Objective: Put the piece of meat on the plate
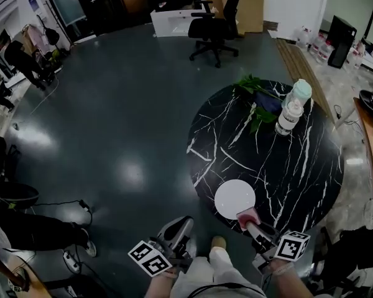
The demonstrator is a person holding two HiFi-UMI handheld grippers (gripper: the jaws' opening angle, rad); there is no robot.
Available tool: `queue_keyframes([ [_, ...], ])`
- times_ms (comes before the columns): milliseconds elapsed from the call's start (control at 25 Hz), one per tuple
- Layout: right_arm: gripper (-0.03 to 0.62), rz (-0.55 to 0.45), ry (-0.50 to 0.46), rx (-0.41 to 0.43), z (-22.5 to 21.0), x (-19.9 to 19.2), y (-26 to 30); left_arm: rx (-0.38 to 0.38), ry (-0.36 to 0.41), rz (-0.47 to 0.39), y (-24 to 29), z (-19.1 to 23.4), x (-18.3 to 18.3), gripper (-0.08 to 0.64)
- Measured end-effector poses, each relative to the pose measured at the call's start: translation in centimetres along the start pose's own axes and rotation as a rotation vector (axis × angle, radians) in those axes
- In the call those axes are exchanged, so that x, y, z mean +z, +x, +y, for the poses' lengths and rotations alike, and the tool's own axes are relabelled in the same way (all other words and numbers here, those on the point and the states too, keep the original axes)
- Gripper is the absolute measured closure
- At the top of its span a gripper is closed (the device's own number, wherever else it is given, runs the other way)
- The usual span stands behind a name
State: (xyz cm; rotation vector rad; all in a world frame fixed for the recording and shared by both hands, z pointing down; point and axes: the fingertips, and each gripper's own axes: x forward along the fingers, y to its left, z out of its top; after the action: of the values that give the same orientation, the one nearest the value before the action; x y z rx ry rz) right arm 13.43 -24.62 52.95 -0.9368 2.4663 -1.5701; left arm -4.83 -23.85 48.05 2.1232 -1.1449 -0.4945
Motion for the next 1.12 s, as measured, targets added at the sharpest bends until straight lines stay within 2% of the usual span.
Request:
queue_keyframes([
  [200, 0.505, 0.088, 0.009, -0.029, -1.2, 0.5, 2.9, 0.021, 0.016, 0.033, 2.0, 2.1, -1.3, 0.551],
  [400, 0.505, 0.151, 0.044, -0.094, -3.7, 0.9, 5.6, 0.018, -0.016, 0.033, 4.9, 4.7, -2.9, 0.551],
  [520, 0.505, 0.189, 0.082, -0.109, -4.6, 0.7, 7.0, 0.02, 0.05, 0.052, 6.6, 6.2, -3.4, 0.552],
  [640, 0.505, 0.257, 0.12, -0.09, -4.9, -0.2, 8.7, 0.007, 0.115, 0.076, 8.3, 7.5, -3.6, 0.551],
  [880, 0.505, 0.354, 0.076, -0.092, -5.3, -0.5, 10.1, 0.011, 0.145, 0.047, 9.7, 9.4, -3.4, 0.551],
  [1040, 0.505, 0.398, 0.075, -0.096, -6.0, -0.6, 10.2, 0.008, 0.131, 0.036, 9.7, 9.8, -3.9, 0.551],
  [1120, 0.505, 0.438, 0.026, -0.115, -6.3, -0.7, 10.3, 0.004, 0.124, 0.037, 9.6, 9.8, -4.2, 0.551],
])
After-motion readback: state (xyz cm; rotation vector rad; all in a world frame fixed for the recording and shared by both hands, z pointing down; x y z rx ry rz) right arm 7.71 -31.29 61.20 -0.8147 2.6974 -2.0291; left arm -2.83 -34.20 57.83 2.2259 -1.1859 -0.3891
